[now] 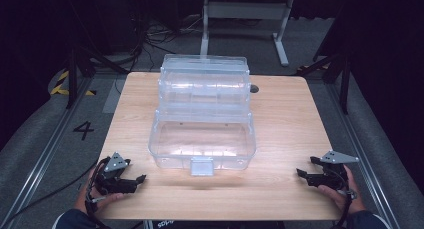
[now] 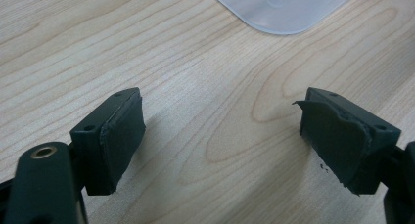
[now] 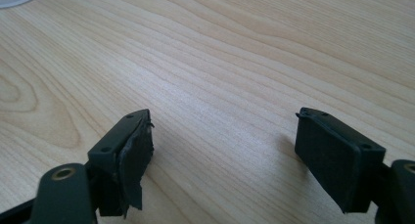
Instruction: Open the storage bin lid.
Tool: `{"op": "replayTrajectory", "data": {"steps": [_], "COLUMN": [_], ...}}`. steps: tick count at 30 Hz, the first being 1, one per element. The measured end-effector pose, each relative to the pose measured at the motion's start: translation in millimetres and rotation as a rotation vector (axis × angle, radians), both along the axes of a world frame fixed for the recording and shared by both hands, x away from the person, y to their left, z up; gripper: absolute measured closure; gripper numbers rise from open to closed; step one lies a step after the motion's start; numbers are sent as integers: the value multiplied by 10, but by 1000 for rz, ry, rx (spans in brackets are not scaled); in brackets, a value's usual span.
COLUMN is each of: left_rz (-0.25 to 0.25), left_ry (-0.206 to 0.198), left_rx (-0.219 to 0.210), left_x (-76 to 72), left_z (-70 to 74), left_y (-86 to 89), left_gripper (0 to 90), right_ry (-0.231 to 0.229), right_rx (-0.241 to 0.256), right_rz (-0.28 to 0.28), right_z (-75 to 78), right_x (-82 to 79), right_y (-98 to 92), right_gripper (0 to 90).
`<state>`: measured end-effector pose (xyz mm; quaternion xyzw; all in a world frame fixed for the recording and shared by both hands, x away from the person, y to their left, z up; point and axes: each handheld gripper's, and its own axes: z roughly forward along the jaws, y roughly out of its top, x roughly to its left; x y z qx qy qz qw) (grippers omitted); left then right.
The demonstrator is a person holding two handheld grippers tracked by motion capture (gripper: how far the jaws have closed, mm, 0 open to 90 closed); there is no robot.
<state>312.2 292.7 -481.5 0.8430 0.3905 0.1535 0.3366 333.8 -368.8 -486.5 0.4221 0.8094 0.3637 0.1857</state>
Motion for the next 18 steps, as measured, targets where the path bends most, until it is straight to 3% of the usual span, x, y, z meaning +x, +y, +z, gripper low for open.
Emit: {"op": "replayTrajectory", "data": {"steps": [18], "left_rz": [85], "left_ry": [1], "left_rx": [3], "left_x": [1], "left_z": [-2], "left_y": [29], "left_gripper": [150], "right_ry": [1], "right_rx": [3], "right_rz": [3], "right_z": [1], "right_x": [18], "right_y": [1], "right_gripper": [219]}}
